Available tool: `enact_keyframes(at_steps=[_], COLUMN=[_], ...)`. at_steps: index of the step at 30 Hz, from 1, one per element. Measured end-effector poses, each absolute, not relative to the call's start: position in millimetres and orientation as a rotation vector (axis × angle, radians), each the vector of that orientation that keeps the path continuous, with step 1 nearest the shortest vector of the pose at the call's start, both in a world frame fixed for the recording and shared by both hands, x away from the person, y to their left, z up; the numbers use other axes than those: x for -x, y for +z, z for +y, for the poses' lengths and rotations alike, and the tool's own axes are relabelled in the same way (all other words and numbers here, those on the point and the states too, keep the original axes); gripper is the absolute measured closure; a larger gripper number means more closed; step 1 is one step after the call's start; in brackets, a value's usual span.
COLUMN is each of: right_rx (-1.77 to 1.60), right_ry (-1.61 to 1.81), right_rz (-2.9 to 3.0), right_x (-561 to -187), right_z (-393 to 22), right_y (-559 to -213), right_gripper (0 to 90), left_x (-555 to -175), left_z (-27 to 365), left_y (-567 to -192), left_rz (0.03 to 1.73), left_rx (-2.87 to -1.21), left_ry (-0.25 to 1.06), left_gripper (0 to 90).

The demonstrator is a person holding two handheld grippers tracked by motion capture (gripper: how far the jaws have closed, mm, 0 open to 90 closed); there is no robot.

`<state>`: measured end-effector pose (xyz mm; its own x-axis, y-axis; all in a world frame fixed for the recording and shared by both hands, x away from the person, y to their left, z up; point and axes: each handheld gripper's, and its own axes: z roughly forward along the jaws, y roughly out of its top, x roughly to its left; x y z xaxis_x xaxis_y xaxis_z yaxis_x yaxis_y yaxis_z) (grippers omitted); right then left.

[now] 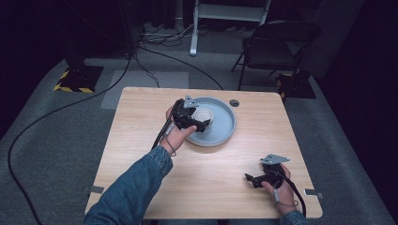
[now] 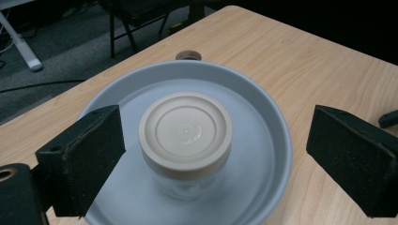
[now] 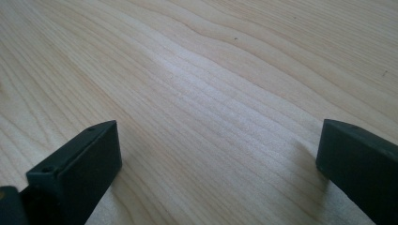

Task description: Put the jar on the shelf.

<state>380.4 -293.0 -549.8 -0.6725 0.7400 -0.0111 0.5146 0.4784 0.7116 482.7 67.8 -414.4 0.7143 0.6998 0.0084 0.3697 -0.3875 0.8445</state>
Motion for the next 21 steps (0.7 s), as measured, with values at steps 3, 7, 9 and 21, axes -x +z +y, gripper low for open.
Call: enact_keyframes(at_steps=[3, 7, 9, 21], right_rx=[-1.061, -1.06, -1.06, -1.061], right_ry=[1.001, 1.002, 1.001, 1.002], right_rz=[2.412, 2.412, 2.412, 2.412], right_x=[-380, -380, -380, -380], right_z=[-293, -293, -293, -293], right_y=[-550, -550, -550, -550], right_gripper=[0.2, 0.2, 0.2, 0.1], left_x=[-476, -467, -463, -438], left_z=[71, 76, 77, 87], left_y=[-411, -407, -406, -410], left_rz=[0.817, 0.819, 0.819, 0.824], left_rx=[-2.01, -2.005, -2.007, -2.035], left_ry=[0.465, 0.465, 0.464, 0.466], left_gripper=[4.4, 4.5, 4.5, 5.1])
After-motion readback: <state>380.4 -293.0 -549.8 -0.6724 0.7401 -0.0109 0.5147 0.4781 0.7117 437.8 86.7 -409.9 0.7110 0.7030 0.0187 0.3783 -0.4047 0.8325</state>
